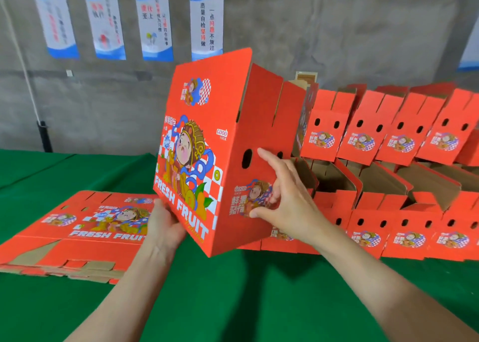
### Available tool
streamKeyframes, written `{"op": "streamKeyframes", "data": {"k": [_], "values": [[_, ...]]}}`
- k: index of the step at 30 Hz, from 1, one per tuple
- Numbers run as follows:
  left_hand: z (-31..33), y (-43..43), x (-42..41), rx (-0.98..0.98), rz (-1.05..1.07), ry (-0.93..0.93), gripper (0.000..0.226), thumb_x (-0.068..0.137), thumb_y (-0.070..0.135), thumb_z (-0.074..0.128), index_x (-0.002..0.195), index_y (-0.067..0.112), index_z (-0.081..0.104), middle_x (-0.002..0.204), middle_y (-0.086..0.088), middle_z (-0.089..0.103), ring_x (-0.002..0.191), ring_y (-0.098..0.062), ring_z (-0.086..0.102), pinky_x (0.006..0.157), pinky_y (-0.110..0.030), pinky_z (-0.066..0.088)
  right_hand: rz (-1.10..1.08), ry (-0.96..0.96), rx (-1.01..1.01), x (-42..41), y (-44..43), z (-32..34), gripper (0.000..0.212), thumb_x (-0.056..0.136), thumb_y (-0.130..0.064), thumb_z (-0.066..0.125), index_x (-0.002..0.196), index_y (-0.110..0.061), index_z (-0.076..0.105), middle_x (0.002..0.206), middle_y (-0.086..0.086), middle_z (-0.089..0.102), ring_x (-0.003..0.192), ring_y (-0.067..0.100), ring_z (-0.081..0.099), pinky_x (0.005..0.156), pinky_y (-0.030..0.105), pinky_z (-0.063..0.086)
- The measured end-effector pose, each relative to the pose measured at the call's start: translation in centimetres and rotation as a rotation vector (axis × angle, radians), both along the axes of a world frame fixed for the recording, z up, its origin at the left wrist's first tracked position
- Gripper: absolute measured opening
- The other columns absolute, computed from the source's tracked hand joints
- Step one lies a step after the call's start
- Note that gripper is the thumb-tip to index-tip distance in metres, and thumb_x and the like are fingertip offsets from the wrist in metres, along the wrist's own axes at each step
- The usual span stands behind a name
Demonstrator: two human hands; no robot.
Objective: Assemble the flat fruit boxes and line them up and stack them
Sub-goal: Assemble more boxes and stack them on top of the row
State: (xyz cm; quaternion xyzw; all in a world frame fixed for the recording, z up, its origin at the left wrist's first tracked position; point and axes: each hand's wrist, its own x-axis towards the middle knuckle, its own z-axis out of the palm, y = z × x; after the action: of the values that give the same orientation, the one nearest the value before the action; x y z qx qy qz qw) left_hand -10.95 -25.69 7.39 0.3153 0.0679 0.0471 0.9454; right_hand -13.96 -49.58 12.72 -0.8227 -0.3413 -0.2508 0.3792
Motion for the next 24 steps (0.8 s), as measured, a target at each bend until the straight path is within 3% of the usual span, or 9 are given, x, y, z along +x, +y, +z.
{"op": "streamKeyframes", "data": {"k": [3, 5, 7, 10, 14, 18, 21, 24], "values": [[1.0, -1.4, -0.2, -0.013, -0.262, -0.08, 0.05, 0.096, 0.049, 0.041, 0.131, 0.016, 0.056, 0.127, -0.011, 0.063, 0.115, -0.027, 0.06, 0.099, -0.051, 0.046, -0.057, -0.108, -0.019, 1.5, 2.1, 0.6, 0.109, 0.069, -0.011, 0.081, 0.137, -0.062, 0.012, 0.116, -0.013, 0.031, 0.087, -0.012, 0.041, 0.085, 0.002, 0.03], [0.0, -1.7, 0.3, 0.057, -0.365, -0.099, 0.054, 0.088, 0.054, 0.049, 0.124, 0.016, 0.061, 0.121, -0.012, 0.066, 0.108, -0.031, 0.065, 0.083, -0.054, 0.054, -0.114, -0.176, -0.06, 2.5, 3.6, 1.1, 0.105, 0.073, -0.005, 0.076, 0.138, -0.059, 0.014, 0.123, -0.003, 0.031, 0.086, -0.004, 0.039, 0.089, 0.008, 0.03], [-0.9, -1.1, 1.4, 0.094, -0.356, -0.101, 0.053, 0.082, 0.052, 0.055, 0.121, 0.018, 0.062, 0.116, -0.012, 0.068, 0.101, -0.031, 0.068, 0.07, -0.049, 0.057, -0.165, -0.209, -0.127, 3.4, 5.1, 1.2, 0.102, 0.077, -0.003, 0.071, 0.14, -0.056, 0.011, 0.133, 0.004, 0.028, 0.097, 0.009, 0.042, 0.096, 0.017, 0.032], [-0.8, 0.7, 3.8, 0.086, -0.283, -0.07, 0.051, 0.08, 0.046, 0.056, 0.122, 0.018, 0.06, 0.118, -0.013, 0.067, 0.101, -0.029, 0.068, 0.063, -0.041, 0.059, -0.194, -0.111, -0.221, 4.8, 7.1, 0.8, 0.103, 0.084, -0.011, 0.067, 0.134, -0.069, -0.002, 0.15, -0.003, 0.005, 0.107, 0.024, 0.052, 0.1, 0.034, 0.039], [-0.2, 2.5, 7.4, 0.216, -0.302, -0.097, 0.054, 0.079, 0.05, 0.053, 0.124, 0.02, 0.058, 0.118, -0.008, 0.068, 0.104, -0.025, 0.067, 0.063, -0.036, 0.059, -0.293, -0.07, -0.265, 7.0, 9.0, 0.7, 0.1, 0.087, -0.013, 0.062, 0.129, -0.075, -0.003, 0.144, -0.012, -0.004, 0.082, 0.017, 0.053, 0.092, 0.041, 0.046], [0.8, 2.8, 10.9, 0.383, -0.327, -0.147, 0.06, 0.08, 0.057, 0.048, 0.128, 0.021, 0.055, 0.12, -0.004, 0.067, 0.106, -0.021, 0.066, 0.064, -0.033, 0.058, -0.433, -0.037, -0.303, 9.4, 9.0, 1.8, 0.088, 0.09, -0.016, 0.058, 0.133, -0.071, 0.004, 0.144, 0.002, 0.005, 0.083, 0.033, 0.058, 0.087, 0.041, 0.047], [1.5, 1.6, 13.4, 0.439, -0.343, -0.163, 0.061, 0.078, 0.056, 0.05, 0.125, 0.019, 0.055, 0.114, -0.002, 0.07, 0.103, -0.019, 0.067, 0.065, -0.035, 0.058, -0.514, 0.001, -0.257, 11.3, 8.3, 2.5, 0.075, 0.088, -0.017, 0.06, 0.137, -0.057, 0.02, 0.139, 0.009, 0.014, 0.087, 0.035, 0.057, 0.091, 0.041, 0.045], [1.6, -0.6, 15.8, 0.598, -0.373, -0.194, 0.054, 0.083, 0.06, 0.047, 0.118, 0.021, 0.059, 0.108, 0.0, 0.072, 0.099, -0.017, 0.068, 0.071, -0.035, 0.057, -0.559, -0.004, -0.162, 13.6, 6.7, 3.3, 0.07, 0.082, -0.018, 0.07, 0.126, -0.052, 0.027, 0.13, 0.007, 0.018, 0.09, 0.032, 0.059, 0.094, 0.038, 0.045]]}}
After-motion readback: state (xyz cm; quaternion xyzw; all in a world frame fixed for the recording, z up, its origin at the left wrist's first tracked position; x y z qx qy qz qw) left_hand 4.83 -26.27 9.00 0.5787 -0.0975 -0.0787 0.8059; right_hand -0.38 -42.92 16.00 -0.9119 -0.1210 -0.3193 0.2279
